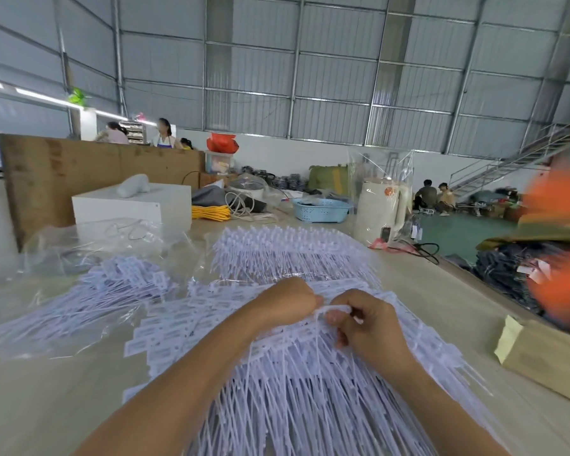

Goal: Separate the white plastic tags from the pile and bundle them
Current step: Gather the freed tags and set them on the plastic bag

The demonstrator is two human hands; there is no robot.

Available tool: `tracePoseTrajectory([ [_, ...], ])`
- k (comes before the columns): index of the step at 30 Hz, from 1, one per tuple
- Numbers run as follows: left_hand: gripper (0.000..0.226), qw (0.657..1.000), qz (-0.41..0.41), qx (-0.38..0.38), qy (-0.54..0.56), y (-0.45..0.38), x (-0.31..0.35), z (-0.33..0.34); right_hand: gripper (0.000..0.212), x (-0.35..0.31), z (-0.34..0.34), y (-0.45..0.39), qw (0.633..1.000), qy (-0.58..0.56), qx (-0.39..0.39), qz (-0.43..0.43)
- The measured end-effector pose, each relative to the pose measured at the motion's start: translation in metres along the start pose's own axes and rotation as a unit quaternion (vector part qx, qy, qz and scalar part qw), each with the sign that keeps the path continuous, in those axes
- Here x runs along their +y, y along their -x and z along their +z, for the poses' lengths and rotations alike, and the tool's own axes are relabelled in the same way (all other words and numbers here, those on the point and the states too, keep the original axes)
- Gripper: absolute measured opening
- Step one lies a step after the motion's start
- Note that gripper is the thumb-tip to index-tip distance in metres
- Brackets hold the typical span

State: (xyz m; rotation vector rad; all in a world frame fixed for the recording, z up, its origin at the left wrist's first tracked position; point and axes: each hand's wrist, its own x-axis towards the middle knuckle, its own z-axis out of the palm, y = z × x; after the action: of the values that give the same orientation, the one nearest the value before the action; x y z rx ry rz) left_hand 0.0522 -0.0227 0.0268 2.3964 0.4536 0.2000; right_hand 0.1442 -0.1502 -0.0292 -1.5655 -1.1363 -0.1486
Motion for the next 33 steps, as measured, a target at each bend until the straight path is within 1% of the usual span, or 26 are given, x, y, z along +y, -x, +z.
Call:
tracePoseTrajectory([
  [2,0.044,1.0,-0.017,-0.006,0.007,-0.001,0.0,-0.003,0.054,-0.004,0.001,-0.001,0.999,0.043,0.015,-0.03],
  [3,0.044,1.0,-0.02,-0.009,0.014,-0.001,0.0,-0.004,0.058,-0.006,0.001,-0.001,0.999,0.037,0.016,-0.022],
  [6,0.044,1.0,-0.019,-0.01,0.007,-0.001,0.001,-0.008,0.048,-0.01,0.003,0.0,0.999,-0.035,0.007,0.029],
  [8,0.044,1.0,-0.018,-0.006,-0.004,0.0,0.002,-0.01,0.046,-0.012,0.004,0.0,0.995,-0.084,-0.001,0.056],
  [10,0.042,0.999,-0.019,-0.003,-0.029,0.001,0.003,-0.01,0.043,-0.013,0.008,0.0,0.992,-0.1,-0.006,0.076],
  [12,0.043,0.998,-0.019,-0.006,-0.053,0.003,0.004,-0.011,0.036,-0.012,0.011,0.001,0.99,-0.093,-0.005,0.104],
  [13,0.044,0.999,-0.017,-0.012,-0.045,0.005,0.005,-0.013,0.032,-0.011,0.011,-0.001,0.988,-0.086,0.012,0.124],
  [15,0.045,1.0,-0.01,-0.023,-0.014,0.01,0.01,-0.018,0.027,-0.005,0.003,-0.003,0.981,-0.082,0.074,0.159],
  [16,0.044,1.0,-0.001,-0.007,-0.02,0.011,0.012,-0.021,0.027,-0.002,-0.003,-0.004,0.977,-0.089,0.103,0.166],
  [17,0.043,0.999,0.015,0.021,-0.035,0.013,0.013,-0.025,0.028,-0.001,-0.007,-0.005,0.975,-0.098,0.116,0.164],
  [18,0.042,0.998,0.036,0.039,-0.044,0.014,0.012,-0.028,0.029,-0.004,-0.008,-0.005,0.975,-0.111,0.112,0.159],
  [19,0.039,0.996,0.057,0.034,-0.052,0.015,0.012,-0.03,0.027,-0.009,-0.007,-0.005,0.973,-0.134,0.096,0.159],
  [20,0.033,0.995,0.069,0.009,-0.065,0.015,0.011,-0.03,0.025,-0.015,-0.004,-0.005,0.967,-0.172,0.079,0.168],
  [22,0.023,0.992,0.064,-0.049,-0.102,0.015,0.009,-0.026,0.021,-0.026,-0.001,-0.008,0.946,-0.251,0.058,0.195],
  [24,0.021,0.988,0.057,-0.078,-0.124,0.016,0.007,-0.023,0.019,-0.032,-0.005,-0.01,0.931,-0.297,0.046,0.205],
  [25,0.02,0.987,0.059,-0.082,-0.124,0.016,0.007,-0.023,0.019,-0.033,-0.008,-0.01,0.931,-0.301,0.042,0.202],
  [27,0.019,0.988,0.062,-0.084,-0.118,0.018,0.008,-0.024,0.016,-0.034,-0.008,-0.008,0.941,-0.277,0.027,0.192],
  [29,0.03,0.989,0.064,-0.078,-0.111,0.019,0.01,-0.025,0.012,-0.033,-0.001,-0.004,0.943,-0.269,0.004,0.199],
  [33,0.032,0.992,0.085,-0.021,-0.088,0.018,0.011,-0.025,0.014,-0.037,0.01,-0.003,0.914,-0.33,-0.023,0.237],
])
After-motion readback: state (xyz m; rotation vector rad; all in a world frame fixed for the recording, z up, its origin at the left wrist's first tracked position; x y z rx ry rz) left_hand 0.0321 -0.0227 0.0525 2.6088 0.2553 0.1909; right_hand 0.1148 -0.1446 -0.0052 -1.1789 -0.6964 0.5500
